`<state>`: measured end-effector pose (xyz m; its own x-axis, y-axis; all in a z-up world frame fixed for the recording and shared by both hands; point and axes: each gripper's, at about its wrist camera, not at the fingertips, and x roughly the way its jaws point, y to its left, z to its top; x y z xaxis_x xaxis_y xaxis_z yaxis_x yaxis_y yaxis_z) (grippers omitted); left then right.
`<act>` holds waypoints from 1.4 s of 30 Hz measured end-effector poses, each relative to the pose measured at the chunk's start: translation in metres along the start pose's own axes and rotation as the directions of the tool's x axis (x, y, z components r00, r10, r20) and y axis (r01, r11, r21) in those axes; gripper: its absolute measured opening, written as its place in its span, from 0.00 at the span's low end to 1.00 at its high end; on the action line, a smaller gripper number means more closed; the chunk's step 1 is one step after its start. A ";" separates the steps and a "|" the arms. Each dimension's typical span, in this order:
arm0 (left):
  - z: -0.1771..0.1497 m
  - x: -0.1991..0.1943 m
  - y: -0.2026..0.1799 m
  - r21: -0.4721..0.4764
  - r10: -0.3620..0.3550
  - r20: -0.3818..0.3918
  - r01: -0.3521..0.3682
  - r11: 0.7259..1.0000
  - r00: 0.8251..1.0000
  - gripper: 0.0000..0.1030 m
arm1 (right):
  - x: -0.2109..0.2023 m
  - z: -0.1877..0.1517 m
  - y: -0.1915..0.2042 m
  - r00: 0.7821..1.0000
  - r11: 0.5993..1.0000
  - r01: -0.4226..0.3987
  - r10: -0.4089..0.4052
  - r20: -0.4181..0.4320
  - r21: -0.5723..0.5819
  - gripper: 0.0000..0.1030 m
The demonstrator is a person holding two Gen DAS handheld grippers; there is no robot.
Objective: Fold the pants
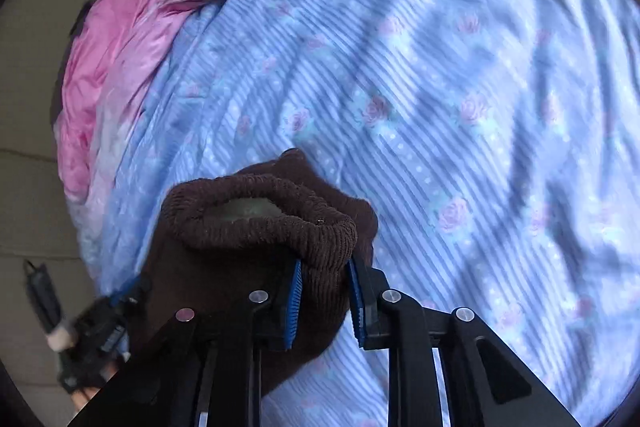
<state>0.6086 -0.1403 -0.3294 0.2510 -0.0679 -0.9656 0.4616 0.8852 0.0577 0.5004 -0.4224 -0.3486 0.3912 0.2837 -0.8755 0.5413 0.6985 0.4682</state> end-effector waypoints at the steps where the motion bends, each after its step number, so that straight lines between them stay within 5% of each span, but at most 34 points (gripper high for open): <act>1: -0.001 0.006 -0.002 -0.001 0.018 -0.009 -0.018 1.000 1.000 0.19 | 0.001 0.002 0.000 1.000 1.000 0.010 -0.010 -0.002 -0.017 0.29; 3: -0.002 0.011 -0.005 0.010 0.049 -0.016 -0.049 0.999 0.999 0.26 | -0.007 -0.001 0.005 0.998 0.996 0.059 -0.057 0.032 -0.074 0.53; 4: -0.003 0.011 -0.007 0.016 0.062 -0.012 -0.061 0.998 0.998 0.27 | -0.015 -0.006 0.011 0.993 0.988 0.099 -0.091 0.070 -0.119 0.57; 7: -0.007 -0.003 -0.005 0.004 0.073 0.025 -0.073 0.997 0.997 0.40 | -0.041 -0.021 0.037 0.967 0.934 0.215 -0.161 0.199 -0.286 0.58; 9: -0.016 -0.028 0.000 -0.037 0.082 0.102 -0.079 0.996 0.991 0.58 | -0.056 -0.027 0.061 0.952 0.877 0.249 -0.143 0.270 -0.411 0.58; 13: -0.043 -0.066 0.008 -0.063 0.120 0.194 -0.110 0.992 0.974 0.60 | -0.057 -0.019 0.087 0.955 0.816 0.214 -0.058 0.292 -0.536 0.58; 17: -0.074 -0.083 0.023 -0.113 0.157 0.210 -0.136 0.984 0.965 0.60 | -0.030 0.009 0.091 0.971 0.819 0.182 -0.062 0.231 -0.544 0.57; 22: -0.111 -0.085 0.020 -0.135 0.217 0.168 -0.195 0.971 0.962 0.60 | 0.007 0.031 0.081 0.954 0.846 0.283 -0.202 0.220 -0.452 0.55; 26: -0.135 -0.097 0.011 -0.143 0.216 0.184 -0.191 0.971 0.959 0.60 | 0.015 0.012 0.108 0.883 0.717 0.467 -0.344 0.320 -0.517 0.55; 28: -0.148 -0.109 0.014 -0.160 0.228 0.212 -0.196 0.967 0.950 0.63 | -0.003 -0.009 0.126 0.830 0.663 0.547 -0.351 0.433 -0.511 0.56; 30: -0.164 -0.124 0.022 -0.184 0.233 0.246 -0.191 0.964 0.941 0.67 | -0.027 -0.035 0.143 0.805 0.647 0.568 -0.307 0.507 -0.509 0.64; 36: -0.213 -0.150 0.090 -0.309 0.224 0.280 -0.133 0.942 0.933 0.74 | -0.065 -0.123 0.199 0.899 0.625 0.360 -0.035 0.436 -0.693 0.69; 42: -0.257 -0.129 0.185 -0.489 0.131 0.256 0.011 0.872 0.958 0.73 | -0.021 -0.186 0.241 0.982 0.607 0.104 0.062 0.177 -0.788 0.69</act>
<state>0.4428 0.1511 -0.2595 0.5190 -0.0669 -0.8522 -0.0106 0.9964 -0.0846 0.4843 -0.1377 -0.2399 0.5497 0.2055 -0.8097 -0.2168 0.9712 0.0993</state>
